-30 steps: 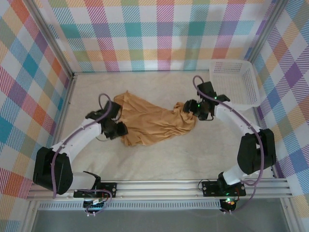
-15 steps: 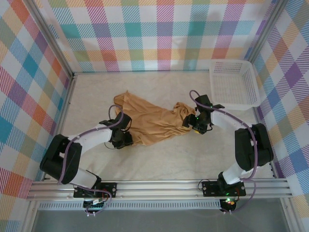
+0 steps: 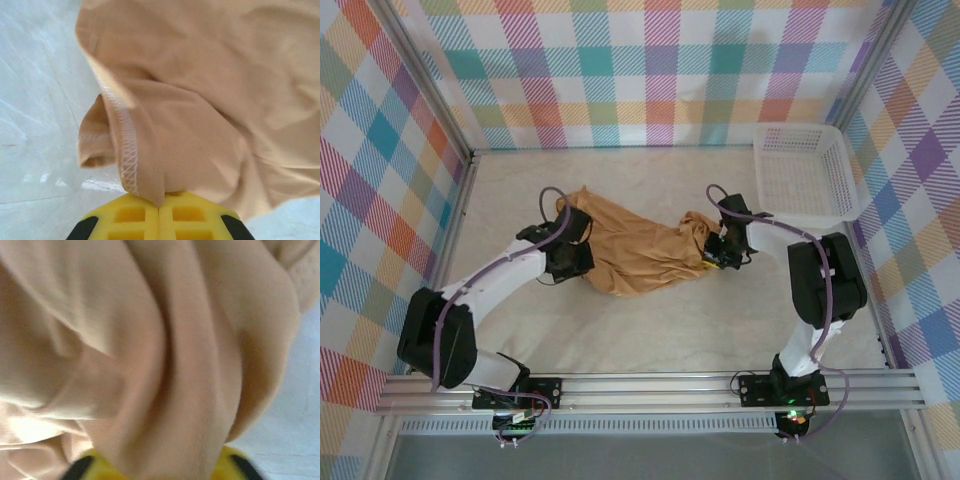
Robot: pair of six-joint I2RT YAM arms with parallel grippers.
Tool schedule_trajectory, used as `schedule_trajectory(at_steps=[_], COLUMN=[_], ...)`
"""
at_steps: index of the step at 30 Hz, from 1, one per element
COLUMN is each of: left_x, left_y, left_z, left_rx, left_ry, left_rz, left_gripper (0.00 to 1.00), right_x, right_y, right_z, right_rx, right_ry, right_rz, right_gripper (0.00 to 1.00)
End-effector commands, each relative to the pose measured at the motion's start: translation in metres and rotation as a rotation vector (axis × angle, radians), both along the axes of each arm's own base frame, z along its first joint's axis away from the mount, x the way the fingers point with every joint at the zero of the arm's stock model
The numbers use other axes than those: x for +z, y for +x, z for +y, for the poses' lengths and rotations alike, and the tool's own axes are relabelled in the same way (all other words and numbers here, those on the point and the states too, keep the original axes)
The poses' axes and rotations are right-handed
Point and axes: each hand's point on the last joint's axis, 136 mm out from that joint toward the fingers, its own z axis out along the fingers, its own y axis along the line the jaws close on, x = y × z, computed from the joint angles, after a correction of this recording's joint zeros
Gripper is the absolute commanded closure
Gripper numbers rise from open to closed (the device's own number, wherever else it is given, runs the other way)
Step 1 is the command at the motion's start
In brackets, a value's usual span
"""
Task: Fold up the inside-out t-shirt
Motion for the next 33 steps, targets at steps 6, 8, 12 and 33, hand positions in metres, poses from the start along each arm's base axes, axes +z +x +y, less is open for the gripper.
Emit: schedule_trajectory(at_steps=[6, 8, 12, 33], left_x=[0.124, 0.156, 0.221, 0.093], left_y=[0.002, -0.001, -0.011, 0.099], left_z=[0.081, 0.108, 0.151, 0.128], left_rx=[0.105, 0.168, 0.281, 0.266], left_ry=[0.065, 0.074, 0.082, -0.16], left_rz=[-0.203, -0.268, -0.413, -0.14], left_gripper=[1.0, 1.0, 1.0, 1.0], right_x=[0.155, 0.191, 0.259, 0.184], right_y=[0.016, 0.005, -0.026, 0.086], right_z=[-0.01, -0.017, -0.038, -0.021], right_rx=[0.058, 0.065, 0.053, 0.03], right_ry=[-0.016, -0.014, -0.024, -0.024], right_rz=[-0.336, -0.389, -0.491, -0.376], right_gripper=[1.0, 1.0, 1.0, 0.62])
